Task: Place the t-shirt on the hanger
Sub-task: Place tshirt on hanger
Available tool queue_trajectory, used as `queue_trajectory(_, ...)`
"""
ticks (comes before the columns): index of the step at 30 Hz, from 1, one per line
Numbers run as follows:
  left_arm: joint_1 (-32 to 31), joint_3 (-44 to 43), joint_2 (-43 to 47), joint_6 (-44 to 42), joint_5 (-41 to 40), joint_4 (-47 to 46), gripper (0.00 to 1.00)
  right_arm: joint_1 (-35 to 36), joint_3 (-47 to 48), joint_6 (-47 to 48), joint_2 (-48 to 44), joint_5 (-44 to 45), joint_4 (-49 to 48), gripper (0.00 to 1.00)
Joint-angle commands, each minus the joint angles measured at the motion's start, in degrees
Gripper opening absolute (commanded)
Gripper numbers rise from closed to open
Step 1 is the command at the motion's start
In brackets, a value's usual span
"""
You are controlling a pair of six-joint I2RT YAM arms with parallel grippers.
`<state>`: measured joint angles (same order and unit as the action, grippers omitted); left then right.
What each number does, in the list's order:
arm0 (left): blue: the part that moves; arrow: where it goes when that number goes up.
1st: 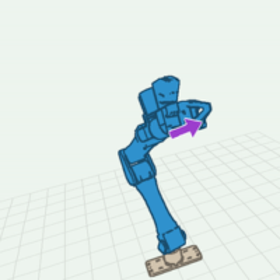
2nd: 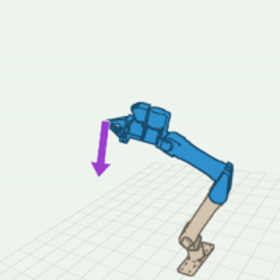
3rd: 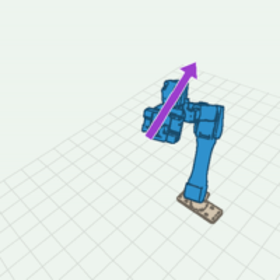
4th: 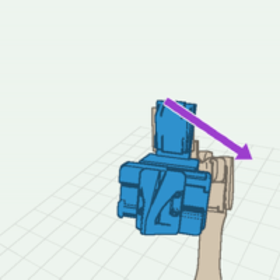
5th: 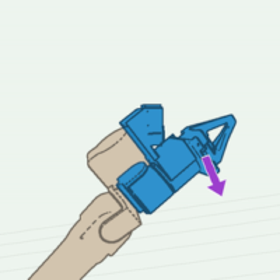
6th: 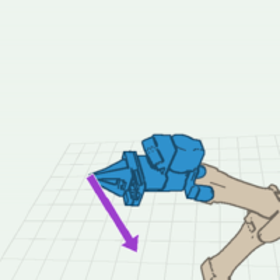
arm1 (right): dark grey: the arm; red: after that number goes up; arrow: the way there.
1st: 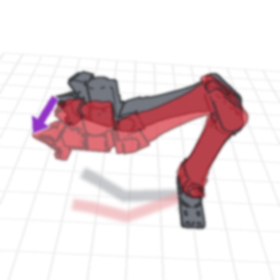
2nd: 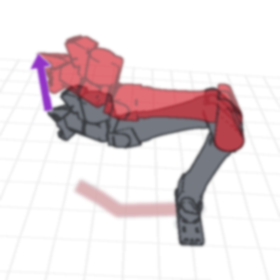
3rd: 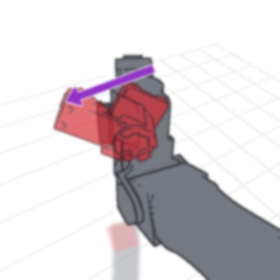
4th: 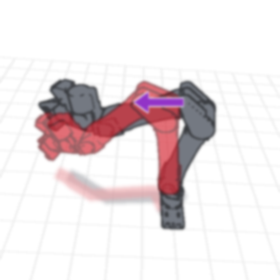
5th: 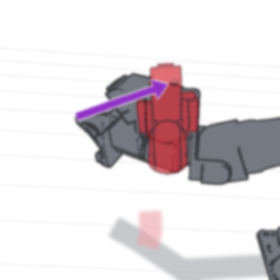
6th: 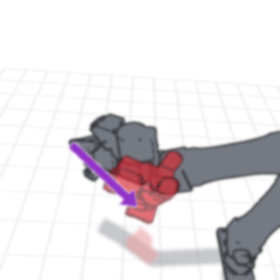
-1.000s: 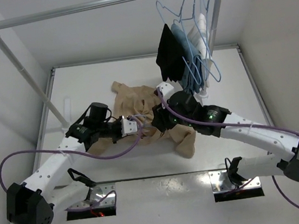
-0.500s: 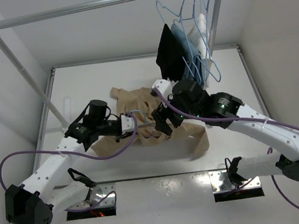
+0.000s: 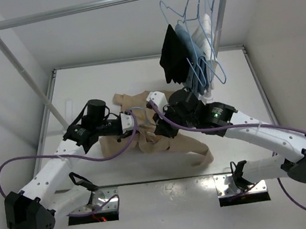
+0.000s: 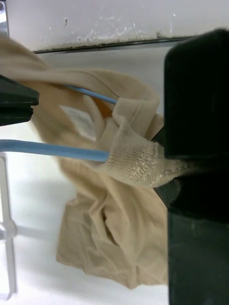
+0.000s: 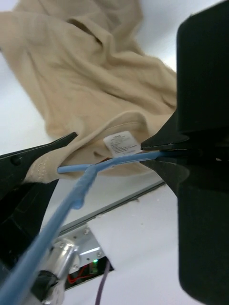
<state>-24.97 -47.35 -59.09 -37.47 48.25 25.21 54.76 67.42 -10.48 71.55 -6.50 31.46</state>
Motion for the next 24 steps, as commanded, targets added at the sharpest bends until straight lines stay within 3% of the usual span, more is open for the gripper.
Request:
queue_trajectory(1,3.33,-2.92,2.49,-1.29,0.18,0.44,0.07,-2.20,-3.06,-4.29,-6.92,10.01,-5.53,0.00)
queue_trajectory(4,5.98,-4.15,1.26,-3.13,-0.44,2.90,0.18,-2.20,-6.41,-4.99,-11.68,12.39,-6.33,0.00)
queue_trajectory(6,8.00,-5.81,-0.23,-3.66,0.17,2.91,0.34,-2.20,-7.04,-5.51,-15.11,13.18,-7.12,0.00)
queue_trajectory(10,8.71,-9.33,-2.78,0.99,0.18,2.91,0.69,-2.20,-5.11,-6.04,-16.27,14.68,-7.12,0.00)
queue_trajectory(11,8.71,-10.99,-2.78,2.30,0.79,2.91,0.88,-2.20,-4.41,-6.04,-15.74,14.68,-7.12,0.00)
queue_trajectory(12,8.71,-11.70,-3.39,4.93,0.79,2.22,1.00,-1.68,-2.83,-5.52,-14.26,14.68,-6.33,0.00)
queue_trajectory(18,8.71,-14.87,-1.21,18.73,-2.54,-7.10,1.00,-1.06,4.81,-4.99,-7.75,16.08,-5.35,0.00)
queue_trajectory(24,9.24,-16.62,1.17,22.79,-7.73,-9.39,1.00,0.69,9.83,-3.76,-4.68,23.10,-9.05,0.00)
